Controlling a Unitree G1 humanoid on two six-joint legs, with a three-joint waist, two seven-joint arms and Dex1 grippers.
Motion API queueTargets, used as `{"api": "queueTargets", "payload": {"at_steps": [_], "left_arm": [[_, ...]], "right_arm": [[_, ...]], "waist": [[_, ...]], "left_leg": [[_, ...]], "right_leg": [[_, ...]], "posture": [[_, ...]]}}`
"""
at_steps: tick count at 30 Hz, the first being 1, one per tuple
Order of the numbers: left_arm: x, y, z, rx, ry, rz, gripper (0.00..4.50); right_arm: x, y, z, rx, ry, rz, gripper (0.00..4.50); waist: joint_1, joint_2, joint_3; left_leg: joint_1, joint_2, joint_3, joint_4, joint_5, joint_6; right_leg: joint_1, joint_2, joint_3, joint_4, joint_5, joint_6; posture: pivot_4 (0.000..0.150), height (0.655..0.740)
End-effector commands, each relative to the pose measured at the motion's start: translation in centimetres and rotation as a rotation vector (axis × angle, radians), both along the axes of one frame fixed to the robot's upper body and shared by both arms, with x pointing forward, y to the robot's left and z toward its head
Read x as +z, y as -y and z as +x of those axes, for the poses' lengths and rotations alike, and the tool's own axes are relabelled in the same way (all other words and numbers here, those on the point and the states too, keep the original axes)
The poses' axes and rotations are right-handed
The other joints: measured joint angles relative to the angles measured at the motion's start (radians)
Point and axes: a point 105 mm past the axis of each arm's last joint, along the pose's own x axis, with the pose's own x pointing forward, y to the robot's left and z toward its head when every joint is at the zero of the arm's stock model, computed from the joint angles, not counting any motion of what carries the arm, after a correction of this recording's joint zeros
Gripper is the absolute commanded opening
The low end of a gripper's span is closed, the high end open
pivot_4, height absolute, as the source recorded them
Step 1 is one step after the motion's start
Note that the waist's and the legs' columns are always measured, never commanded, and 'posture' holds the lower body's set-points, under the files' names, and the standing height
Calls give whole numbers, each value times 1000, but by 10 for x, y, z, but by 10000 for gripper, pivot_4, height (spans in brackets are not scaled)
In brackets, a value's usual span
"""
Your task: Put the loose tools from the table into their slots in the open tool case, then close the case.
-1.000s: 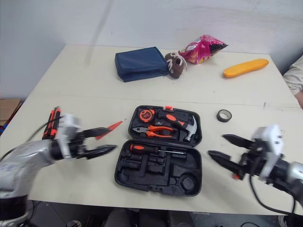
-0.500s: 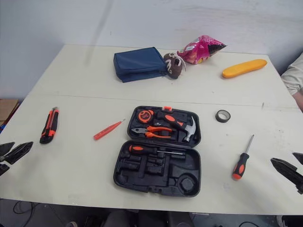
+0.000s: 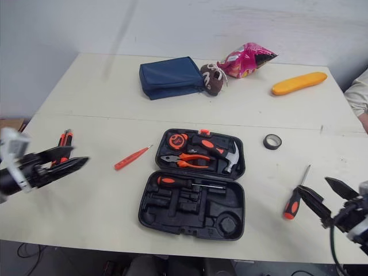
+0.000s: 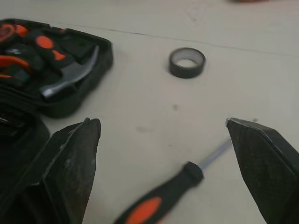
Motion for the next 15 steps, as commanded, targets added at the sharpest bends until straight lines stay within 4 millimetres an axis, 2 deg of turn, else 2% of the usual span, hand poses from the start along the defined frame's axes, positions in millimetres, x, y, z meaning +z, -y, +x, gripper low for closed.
{"api": "queueTargets", "payload": {"at_steps": [1, 5, 9, 15], "left_arm": [[17, 47, -8, -252, 20, 12, 44233], [34, 89, -5, -477, 94, 15, 44233], [42, 126, -7, -661, 157, 4, 44233], [26, 152, 3, -750, 189, -8, 44233]], "right_arm": [[2, -11, 0, -74, 22, -39, 45000], [-15, -24, 3, -176, 18, 6, 45000], [-36, -12, 13, -308, -21, 27, 45000], [-63, -3, 22, -385, -80, 60, 45000]], "waist": [[-1, 0, 0], [-6, 2, 1], [-4, 5, 1], [-4, 6, 1]], "left_leg": [[0, 0, 0, 0, 1, -1], [1, 1, 3, 0, 1, -1], [1, -1, 3, 1, 3, -2], [1, 0, 5, 2, 5, -2]], "right_leg": [[0, 1, 0, 0, 0, 0], [-1, 3, 3, 1, 0, 0], [-2, 2, 3, 3, 0, 0], [-3, 5, 5, 4, 0, 0]], "posture": [[1500, 7400], [1500, 7400], [1500, 7400], [1500, 7400]]}}
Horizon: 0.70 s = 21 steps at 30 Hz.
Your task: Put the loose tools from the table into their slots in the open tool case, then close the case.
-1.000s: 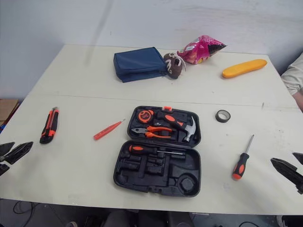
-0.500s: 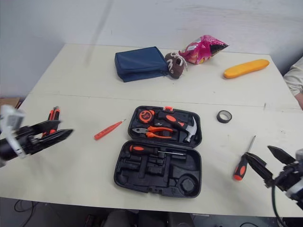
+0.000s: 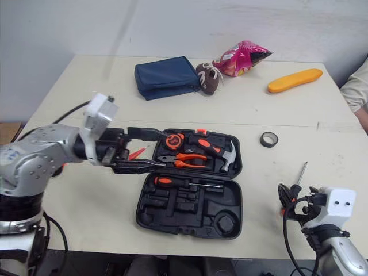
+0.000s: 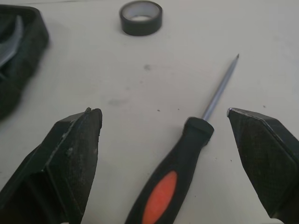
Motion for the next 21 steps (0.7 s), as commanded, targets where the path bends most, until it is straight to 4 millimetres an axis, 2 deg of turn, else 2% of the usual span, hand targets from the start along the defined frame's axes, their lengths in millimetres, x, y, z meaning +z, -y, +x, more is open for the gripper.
{"api": "queueTargets", "payload": {"at_steps": [1, 6, 9, 12, 17, 18, 21], "left_arm": [[-1, 12, -1, -68, 55, 2, 44233], [-1, 32, -12, -211, 76, 0, 44233], [1, 38, -11, -243, 90, -11, 44233], [0, 46, -10, -290, 100, -21, 45000], [-1, 54, -9, -300, 88, -43, 45000], [-2, 55, -8, -296, 92, -43, 45000], [1, 57, -8, -285, 109, -58, 45000]], "right_arm": [[-9, 10, 3, -52, -26, -41, 45000], [-22, 35, 7, -145, -104, -93, 45000], [-30, 34, 8, -111, -154, -48, 45000], [-34, 32, 10, -107, -175, -15, 36767], [-26, 31, 7, -125, -150, -31, 12799], [-23, 29, 5, -124, -145, -27, 10679], [-11, 16, 2, -81, -117, -46, 10881]], "waist": [[0, 0, 0], [1, 1, 0], [2, 1, 0], [2, 0, -1], [5, 0, -1], [6, 0, -1], [6, 0, -1]], "left_leg": [[0, 0, 0, 0, 0, 0], [0, 0, 0, 1, 1, 0], [0, -1, 1, 2, 1, 1], [0, 0, 0, 3, 1, 2], [0, -1, 0, 3, 1, 2], [0, -1, 0, 3, 1, 2], [-1, 0, -1, 2, 1, 2]], "right_leg": [[0, 0, 0, 1, 0, 0], [-1, -1, 1, 1, 0, 0], [0, -1, 2, 1, 0, 2], [1, 0, 2, 2, 0, 2], [1, -1, 2, 1, 0, 3], [1, -1, 2, 1, 0, 3], [1, -1, 2, 1, 0, 4]], "posture": [[1500, 7400], [1500, 7400], [1500, 7400], [1500, 7400], [1500, 7400], [1500, 7400], [1500, 7400]]}}
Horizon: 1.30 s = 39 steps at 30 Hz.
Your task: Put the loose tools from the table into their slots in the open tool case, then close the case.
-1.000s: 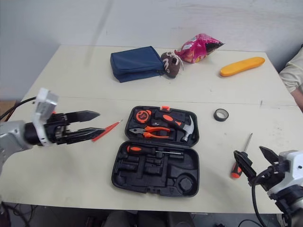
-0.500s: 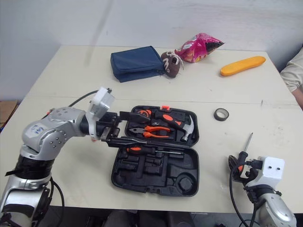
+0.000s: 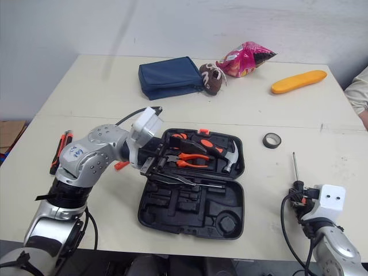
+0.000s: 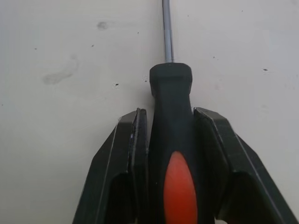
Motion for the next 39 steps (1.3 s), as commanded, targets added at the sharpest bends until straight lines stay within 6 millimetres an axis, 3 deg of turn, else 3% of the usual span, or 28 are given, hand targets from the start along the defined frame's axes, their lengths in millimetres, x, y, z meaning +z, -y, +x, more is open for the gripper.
{"api": "queueTargets", "payload": {"at_steps": [1, 8, 11, 16, 19, 24, 31, 39], "left_arm": [[9, 4, 2, 18, 44, -31, 45000], [8, -10, 4, 59, 27, -21, 45000], [3, -26, 5, 108, 20, 19, 45000], [-25, -65, 6, 254, 31, 181, 45000], [-36, -94, -11, 297, -1, 265, 45000], [-41, -115, -26, 366, 4, 341, 45000], [-36, -104, -28, 369, 36, 316, 45000], [-33, -93, -25, 354, 48, 293, 45000]], "right_arm": [[13, -5, -9, 19, 18, -39, 10881], [66, -23, 2, 212, 148, -105, 10881], [86, -55, 5, 516, 152, -143, 10881], [99, -105, -2, 988, 78, -144, 10881], [104, -134, -8, 1242, 34, -162, 10881], [87, -164, -11, 1516, -57, -229, 10881], [59, -174, 12, 1557, -96, -360, 10881], [52, -178, 25, 1542, -103, -376, 10881]], "waist": [[-1, 0, 0], [-10, 2, 1], [-12, 2, 1], [-17, 1, 2], [-22, -3, 5], [-21, -6, 6], [-5, -6, 6], [-8, -6, 6]], "left_leg": [[0, 0, 0, 0, 0, 0], [1, 0, 2, 0, 0, 0], [1, 1, 2, -1, 0, 0], [2, 2, 2, -2, 0, -1], [0, 2, 1, -2, 0, 0], [-1, 1, 0, -1, -2, 2], [-5, 0, -2, 3, -4, 5], [-5, 0, -1, 4, -3, 5]], "right_leg": [[0, 0, 0, 0, 0, 0], [0, 0, 2, 1, 0, 1], [-1, 2, 3, 1, 0, 1], [-1, 5, 6, 1, 0, 1], [-1, 4, 5, -1, 0, 1], [-1, -1, 1, -3, 0, 1], [-1, -4, -3, -5, 0, 1], [-2, -3, -3, -2, -1, 1]], "posture": [[1500, 7400], [1500, 7400], [1500, 7400], [1500, 7400], [1500, 7400], [1500, 7400], [1500, 7400], [1500, 7400]]}}
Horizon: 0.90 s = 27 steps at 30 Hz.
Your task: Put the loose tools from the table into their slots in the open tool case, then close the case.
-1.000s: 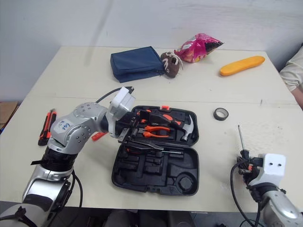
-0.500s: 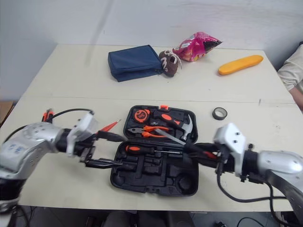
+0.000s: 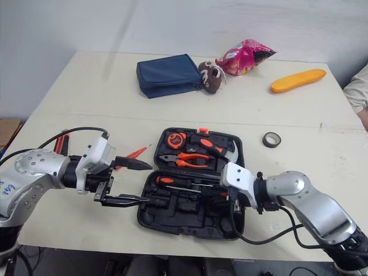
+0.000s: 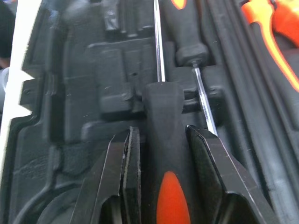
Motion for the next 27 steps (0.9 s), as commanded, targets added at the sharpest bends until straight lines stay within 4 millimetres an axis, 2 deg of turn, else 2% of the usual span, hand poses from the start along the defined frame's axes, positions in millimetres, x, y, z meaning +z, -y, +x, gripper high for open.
{"api": "queueTargets", "payload": {"at_steps": [1, 11, 13, 14, 15, 17, 19, 23, 25, 27], "left_arm": [[4, 5, -4, -28, 16, -9, 45000], [4, 9, -4, -35, 22, -23, 45000], [4, 9, -3, -35, 24, -23, 45000], [5, 9, -3, -35, 24, -24, 45000], [5, 9, -3, -36, 25, -24, 45000], [6, 9, -3, -36, 26, -23, 45000], [6, 9, -3, -36, 26, -23, 45000], [6, 9, -3, -37, 27, -24, 45000], [6, 11, -3, -39, 28, -28, 45000], [5, 13, -3, -44, 30, -32, 45000]], "right_arm": [[4, -2, 1, 17, 30, -1, 10881], [1, -2, 1, 23, 35, -7, 10881], [1, -3, 2, 23, 38, -6, 21161], [3, -3, 4, 12, 47, 0, 23561], [6, -4, 6, 2, 61, 11, 27848], [14, -6, 6, 0, 82, 34, 38465], [22, -10, 3, 17, 90, 70, 44472], [31, -15, 1, 33, 102, 138, 44472], [32, -21, 4, 24, 98, 249, 44472], [27, -24, 2, 42, 86, 333, 39447]], "waist": [[-1, 0, 0], [0, 0, 0], [1, 0, 0], [1, 0, 0], [1, 0, 0], [1, 0, 0], [0, 0, 0], [1, 0, 0], [1, 0, 0], [1, 0, 0]], "left_leg": [[0, 0, 0, 0, 0, 0], [0, 0, 0, 3, 0, 0], [0, 0, 0, 3, 0, 0], [0, 0, 0, 3, 0, 0], [0, 0, 0, 3, 0, 0], [0, 0, 0, 3, 0, 0], [0, 0, 0, 3, 0, 0], [0, 0, 0, 4, 0, 0], [0, 0, 0, 3, 0, 0], [0, 1, 0, 4, 0, 0]], "right_leg": [[0, 0, 0, 0, 0, 0], [0, 0, 0, 2, 0, 0], [0, 0, 0, 2, 0, 0], [0, 0, 0, 3, 0, 0], [0, 0, 0, 3, 0, 0], [0, 0, 0, 3, 0, 0], [0, 0, 0, 3, 0, 0], [0, 0, 0, 3, 0, 0], [0, 0, 0, 3, 0, 0], [0, 1, 0, 3, 0, 0]], "posture": [[1500, 7400], [1500, 7400], [1500, 7400], [1500, 7400], [1500, 7400], [1500, 7400], [1500, 7400], [1500, 7400], [1500, 7400], [1500, 7400]]}}
